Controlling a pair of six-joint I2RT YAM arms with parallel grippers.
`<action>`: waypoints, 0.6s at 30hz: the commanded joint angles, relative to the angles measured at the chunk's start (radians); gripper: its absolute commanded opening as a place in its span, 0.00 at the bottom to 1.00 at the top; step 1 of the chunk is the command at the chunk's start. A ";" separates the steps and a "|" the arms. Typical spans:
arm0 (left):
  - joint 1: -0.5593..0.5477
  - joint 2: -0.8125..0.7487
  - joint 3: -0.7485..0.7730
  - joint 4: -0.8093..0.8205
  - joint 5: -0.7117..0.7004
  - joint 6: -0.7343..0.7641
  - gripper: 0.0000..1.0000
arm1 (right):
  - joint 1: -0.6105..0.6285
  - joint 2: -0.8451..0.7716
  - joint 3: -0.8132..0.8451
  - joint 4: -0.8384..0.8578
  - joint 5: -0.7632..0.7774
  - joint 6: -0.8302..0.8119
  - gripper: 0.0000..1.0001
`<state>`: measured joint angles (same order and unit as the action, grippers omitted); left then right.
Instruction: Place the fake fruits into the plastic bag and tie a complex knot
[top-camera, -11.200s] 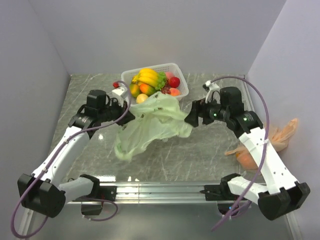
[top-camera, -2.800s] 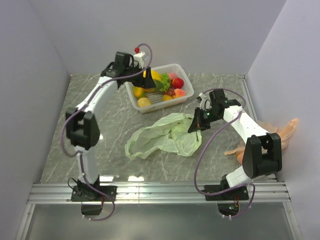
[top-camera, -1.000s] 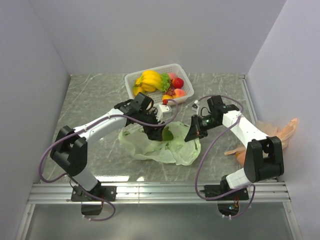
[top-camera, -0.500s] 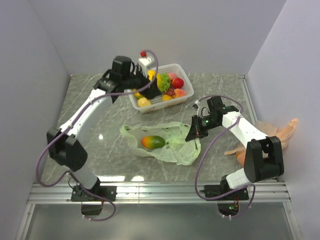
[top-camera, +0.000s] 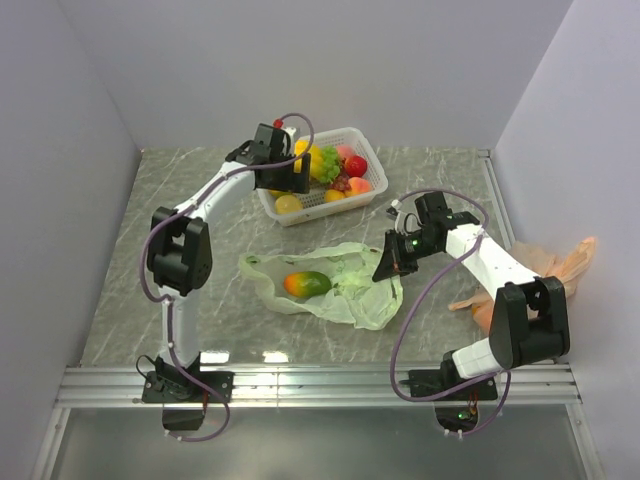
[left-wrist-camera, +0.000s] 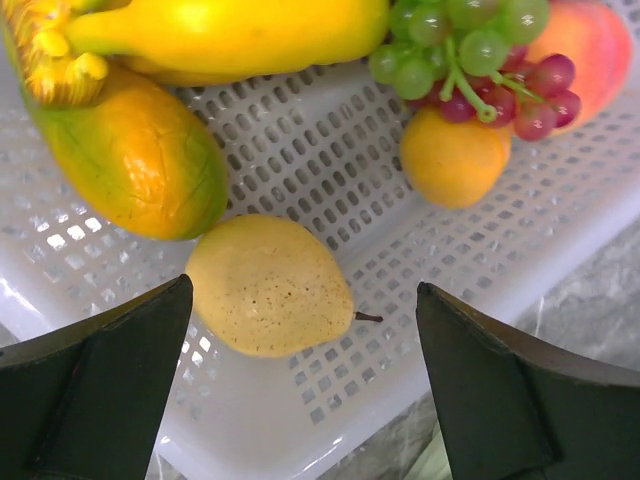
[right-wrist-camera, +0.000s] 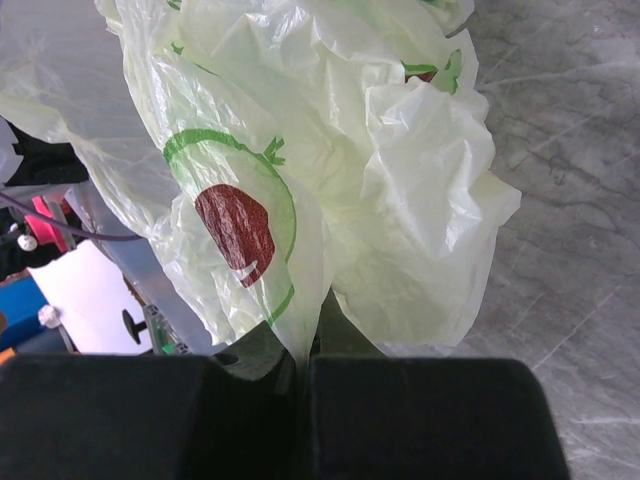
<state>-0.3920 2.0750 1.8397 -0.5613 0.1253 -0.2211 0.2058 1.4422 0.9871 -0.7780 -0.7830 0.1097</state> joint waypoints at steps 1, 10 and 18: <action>-0.027 -0.044 -0.014 -0.014 -0.098 -0.066 0.99 | -0.002 -0.028 0.018 0.016 0.007 -0.008 0.00; -0.085 0.065 0.032 -0.149 -0.211 -0.095 0.99 | -0.002 -0.014 0.032 0.016 0.010 -0.008 0.00; -0.085 0.177 0.139 -0.232 -0.248 -0.132 0.99 | -0.002 -0.014 0.025 0.020 0.010 -0.005 0.00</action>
<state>-0.4763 2.2047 1.9408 -0.7254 -0.1032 -0.3202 0.2058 1.4422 0.9871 -0.7776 -0.7746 0.1101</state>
